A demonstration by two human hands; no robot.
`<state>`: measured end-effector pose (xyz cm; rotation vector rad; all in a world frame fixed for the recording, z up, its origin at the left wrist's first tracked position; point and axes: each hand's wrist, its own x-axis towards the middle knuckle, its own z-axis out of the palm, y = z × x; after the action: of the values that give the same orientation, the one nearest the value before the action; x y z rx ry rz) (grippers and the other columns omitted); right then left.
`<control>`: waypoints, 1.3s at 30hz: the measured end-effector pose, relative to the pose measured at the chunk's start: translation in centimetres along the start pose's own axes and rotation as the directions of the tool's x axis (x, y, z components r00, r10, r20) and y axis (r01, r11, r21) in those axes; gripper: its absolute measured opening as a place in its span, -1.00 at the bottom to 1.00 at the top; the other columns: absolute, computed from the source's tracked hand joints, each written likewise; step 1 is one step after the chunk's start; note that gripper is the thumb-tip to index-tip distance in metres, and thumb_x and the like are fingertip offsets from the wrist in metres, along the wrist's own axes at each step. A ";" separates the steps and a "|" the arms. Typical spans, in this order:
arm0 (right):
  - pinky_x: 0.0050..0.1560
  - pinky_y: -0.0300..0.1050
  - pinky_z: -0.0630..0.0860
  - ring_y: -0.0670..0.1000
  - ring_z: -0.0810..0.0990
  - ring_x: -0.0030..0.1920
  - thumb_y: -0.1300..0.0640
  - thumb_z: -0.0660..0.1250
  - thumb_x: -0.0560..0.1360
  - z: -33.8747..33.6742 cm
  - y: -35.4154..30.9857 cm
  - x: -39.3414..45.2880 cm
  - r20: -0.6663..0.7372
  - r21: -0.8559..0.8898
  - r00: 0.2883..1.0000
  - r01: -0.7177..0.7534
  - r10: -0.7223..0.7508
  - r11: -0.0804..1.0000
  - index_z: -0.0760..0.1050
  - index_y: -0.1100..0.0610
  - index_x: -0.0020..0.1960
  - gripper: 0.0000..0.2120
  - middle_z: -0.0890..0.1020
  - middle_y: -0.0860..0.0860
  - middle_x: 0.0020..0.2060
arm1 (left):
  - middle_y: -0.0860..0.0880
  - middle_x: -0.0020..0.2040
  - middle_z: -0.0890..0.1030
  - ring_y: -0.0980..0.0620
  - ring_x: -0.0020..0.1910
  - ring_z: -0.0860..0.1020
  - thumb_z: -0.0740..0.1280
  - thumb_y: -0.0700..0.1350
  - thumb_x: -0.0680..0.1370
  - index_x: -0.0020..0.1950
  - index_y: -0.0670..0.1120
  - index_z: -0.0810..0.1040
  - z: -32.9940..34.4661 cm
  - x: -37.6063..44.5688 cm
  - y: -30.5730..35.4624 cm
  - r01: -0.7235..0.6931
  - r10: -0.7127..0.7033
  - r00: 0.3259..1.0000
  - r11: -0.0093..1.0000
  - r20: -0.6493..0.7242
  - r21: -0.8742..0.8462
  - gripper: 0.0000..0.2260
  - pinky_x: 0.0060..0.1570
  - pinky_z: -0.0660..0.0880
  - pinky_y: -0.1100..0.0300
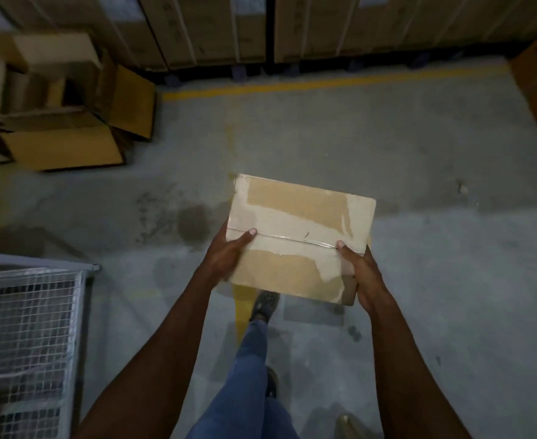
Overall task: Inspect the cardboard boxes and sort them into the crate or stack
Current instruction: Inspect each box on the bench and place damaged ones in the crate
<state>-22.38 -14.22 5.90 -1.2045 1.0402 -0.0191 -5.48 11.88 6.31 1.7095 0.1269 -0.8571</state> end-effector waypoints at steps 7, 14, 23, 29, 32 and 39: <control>0.30 0.22 0.59 0.07 0.71 0.15 -0.15 0.59 0.35 5.4 -3.6 -12.9 0.183 -0.042 0.965 0.198 -0.187 0.979 0.59 -0.12 0.26 -0.49 0.74 -0.09 0.12 | 0.10 0.17 0.70 0.10 0.11 0.67 0.51 0.09 0.52 0.37 0.04 0.56 -7.2 -17.7 0.8 -0.185 0.152 0.956 0.976 -0.249 -0.114 -0.56 0.00 0.60 0.22; 0.26 0.24 0.61 0.06 0.73 0.10 -0.07 0.57 0.44 15.4 -6.7 -24.5 0.414 -0.083 0.861 0.360 -0.296 0.929 0.60 -0.13 0.25 -0.59 0.75 -0.10 0.09 | 0.21 0.12 0.68 0.28 0.06 0.65 0.50 0.13 0.53 0.31 0.13 0.55 -16.2 -31.9 -0.6 -0.349 0.224 0.806 0.927 -0.548 -0.134 -0.62 0.05 0.56 0.22; 0.05 0.11 0.68 0.15 0.74 0.09 -0.02 0.55 0.49 34.6 -2.5 -37.4 0.699 -0.138 0.673 0.460 -0.242 0.877 0.60 -0.06 0.27 -0.63 0.75 0.00 0.07 | 0.17 0.12 0.67 0.19 0.09 0.64 0.50 0.13 0.52 0.37 0.07 0.56 -30.8 -47.2 -7.4 -0.432 0.074 0.544 0.879 -0.836 -0.203 -0.55 0.03 0.56 0.23; -0.09 -0.04 0.65 0.05 0.72 0.04 0.05 0.49 0.54 49.6 4.8 -47.4 0.856 -0.184 0.503 0.512 -0.120 0.839 0.57 -0.01 0.34 -0.62 0.74 -0.04 0.09 | 0.12 0.18 0.70 0.02 0.15 0.68 0.54 0.37 0.30 0.33 0.16 0.58 -41.4 -57.9 -15.7 -0.466 -0.083 0.347 0.849 -0.934 -0.249 -0.35 0.17 0.60 -0.08; 0.04 0.08 0.68 0.07 0.73 0.06 -0.01 0.51 0.52 56.3 9.3 -52.3 0.915 -0.199 0.401 0.551 -0.048 0.810 0.59 -0.03 0.31 -0.62 0.74 -0.05 0.09 | 0.12 0.21 0.68 -0.01 0.17 0.66 0.55 0.35 0.35 0.36 0.17 0.54 -45.1 -63.3 -19.4 -0.465 -0.155 0.249 0.847 -0.956 -0.258 -0.36 0.20 0.58 -0.15; 0.10 0.02 0.64 0.04 0.72 0.08 0.06 0.52 0.52 68.3 17.0 -61.8 0.970 -0.211 0.221 0.563 0.100 0.799 0.59 0.00 0.29 -0.64 0.74 -0.01 0.12 | 0.07 0.22 0.68 -0.08 0.16 0.67 0.54 0.42 0.30 0.33 0.23 0.52 -52.0 -72.2 -25.6 -0.512 -0.298 0.084 0.806 -0.951 -0.298 -0.34 0.16 0.59 -0.24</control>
<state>-20.32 75.96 31.35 -1.5181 -0.3730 0.7687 -46.20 90.76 32.59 1.3154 1.1011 0.7119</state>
